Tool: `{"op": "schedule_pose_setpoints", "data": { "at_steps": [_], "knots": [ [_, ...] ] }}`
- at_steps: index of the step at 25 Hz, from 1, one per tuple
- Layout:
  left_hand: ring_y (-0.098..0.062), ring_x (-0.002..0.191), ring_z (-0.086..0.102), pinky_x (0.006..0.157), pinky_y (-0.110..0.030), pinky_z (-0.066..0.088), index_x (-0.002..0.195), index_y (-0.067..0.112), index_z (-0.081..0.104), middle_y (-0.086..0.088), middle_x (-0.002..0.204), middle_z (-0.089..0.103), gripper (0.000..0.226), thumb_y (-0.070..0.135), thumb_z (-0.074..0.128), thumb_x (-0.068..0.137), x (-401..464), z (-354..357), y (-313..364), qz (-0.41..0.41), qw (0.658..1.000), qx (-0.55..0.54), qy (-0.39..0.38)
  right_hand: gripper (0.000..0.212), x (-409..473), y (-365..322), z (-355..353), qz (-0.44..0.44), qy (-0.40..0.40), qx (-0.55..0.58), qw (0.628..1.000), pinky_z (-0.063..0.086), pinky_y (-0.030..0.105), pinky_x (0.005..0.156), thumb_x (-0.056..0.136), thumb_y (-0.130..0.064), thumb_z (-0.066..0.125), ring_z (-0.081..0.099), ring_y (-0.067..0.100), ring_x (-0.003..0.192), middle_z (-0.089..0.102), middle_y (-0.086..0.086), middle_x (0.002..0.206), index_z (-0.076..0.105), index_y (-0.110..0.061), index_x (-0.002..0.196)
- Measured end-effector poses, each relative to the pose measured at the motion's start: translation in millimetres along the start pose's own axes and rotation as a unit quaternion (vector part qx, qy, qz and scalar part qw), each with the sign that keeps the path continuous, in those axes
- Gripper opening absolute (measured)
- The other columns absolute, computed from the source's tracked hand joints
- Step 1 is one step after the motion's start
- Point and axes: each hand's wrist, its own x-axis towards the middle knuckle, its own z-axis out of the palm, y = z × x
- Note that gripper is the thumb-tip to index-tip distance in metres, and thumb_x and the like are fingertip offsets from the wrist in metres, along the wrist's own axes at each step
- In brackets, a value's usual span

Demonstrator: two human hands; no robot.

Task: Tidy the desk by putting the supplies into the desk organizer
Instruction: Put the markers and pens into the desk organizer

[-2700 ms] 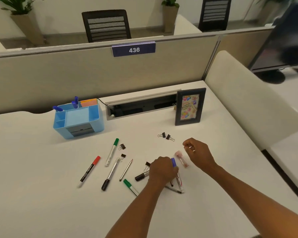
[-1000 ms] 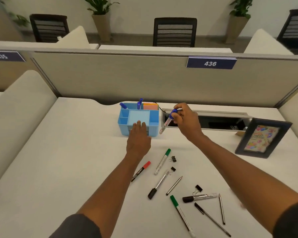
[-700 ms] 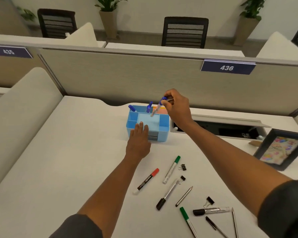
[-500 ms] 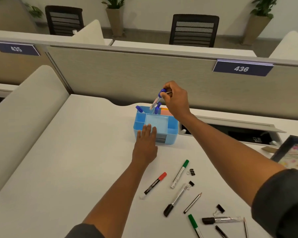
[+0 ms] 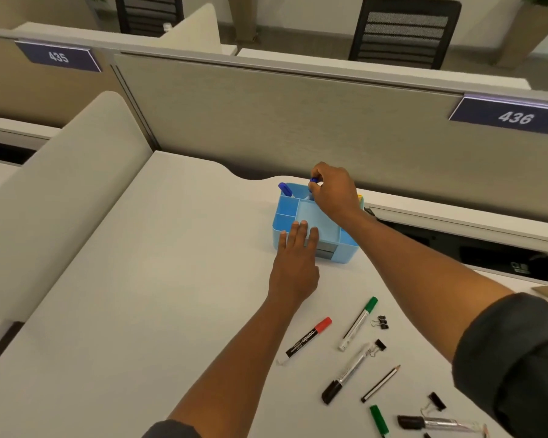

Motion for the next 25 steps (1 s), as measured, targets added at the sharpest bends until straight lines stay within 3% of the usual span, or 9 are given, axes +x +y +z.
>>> {"op": "schedule_pose_setpoints", "data": {
  "at_steps": [4,11,15,18,21,25],
  "knots": [
    [-0.023,0.149,-0.006,0.118,-0.040,-0.005,0.154,0.020,0.009,-0.006,0.162,0.000,0.079,0.030,0.059,0.093,1,2,0,-0.003,1.000,0.004,0.000,0.013,1,3,2,0.010,-0.021,-0.031,0.999,0.039,0.028,0.070,0.090,-0.020,0.064,0.052,0.018,0.094,0.066,0.006,0.097,0.063,-0.016,0.102],
    [-0.023,0.149,-0.007,0.119,-0.040,-0.002,0.154,0.019,0.007,-0.006,0.162,-0.002,0.082,0.029,0.060,0.093,-2,-2,3,-0.003,1.000,0.006,-0.012,0.020,-16,11,-44,-0.008,0.005,-0.025,1.000,0.051,0.037,0.082,0.091,-0.021,0.063,0.054,0.021,0.103,0.065,0.004,0.104,0.060,-0.014,0.110],
    [-0.023,0.149,-0.007,0.119,-0.040,0.000,0.153,0.021,0.006,-0.003,0.162,-0.004,0.080,0.031,0.058,0.094,-2,-6,6,-0.011,1.000,0.010,-0.022,0.020,-46,35,-83,0.016,0.032,-0.029,0.999,0.045,0.030,0.079,0.092,-0.023,0.061,0.054,0.020,0.104,0.066,0.002,0.108,0.060,-0.016,0.111],
    [-0.022,0.149,0.000,0.119,-0.040,0.010,0.153,0.023,0.012,-0.002,0.162,0.005,0.074,0.027,0.058,0.095,1,-13,9,-0.026,0.998,-0.042,-0.033,0.019,-83,60,-115,0.023,0.022,-0.010,0.999,0.040,0.026,0.080,0.092,-0.020,0.061,0.056,0.017,0.103,0.067,-0.001,0.110,0.061,-0.017,0.111],
    [-0.020,0.148,0.011,0.117,-0.040,0.024,0.152,0.023,0.018,0.000,0.161,0.015,0.071,0.021,0.059,0.094,-7,-14,22,-0.031,0.995,-0.092,-0.014,0.020,-126,88,-140,0.041,0.025,0.011,0.999,0.048,0.028,0.085,0.090,-0.019,0.059,0.061,0.016,0.101,0.069,-0.001,0.110,0.063,-0.017,0.110],
    [-0.018,0.146,0.021,0.115,-0.037,0.026,0.150,0.023,0.027,0.001,0.158,0.024,0.064,0.022,0.058,0.094,-36,-6,60,-0.002,0.993,-0.122,0.012,0.019,-187,121,-164,0.074,0.025,0.028,0.997,0.052,0.030,0.089,0.093,-0.019,0.059,0.063,0.013,0.099,0.069,-0.001,0.109,0.063,-0.016,0.111]
  ]
}}
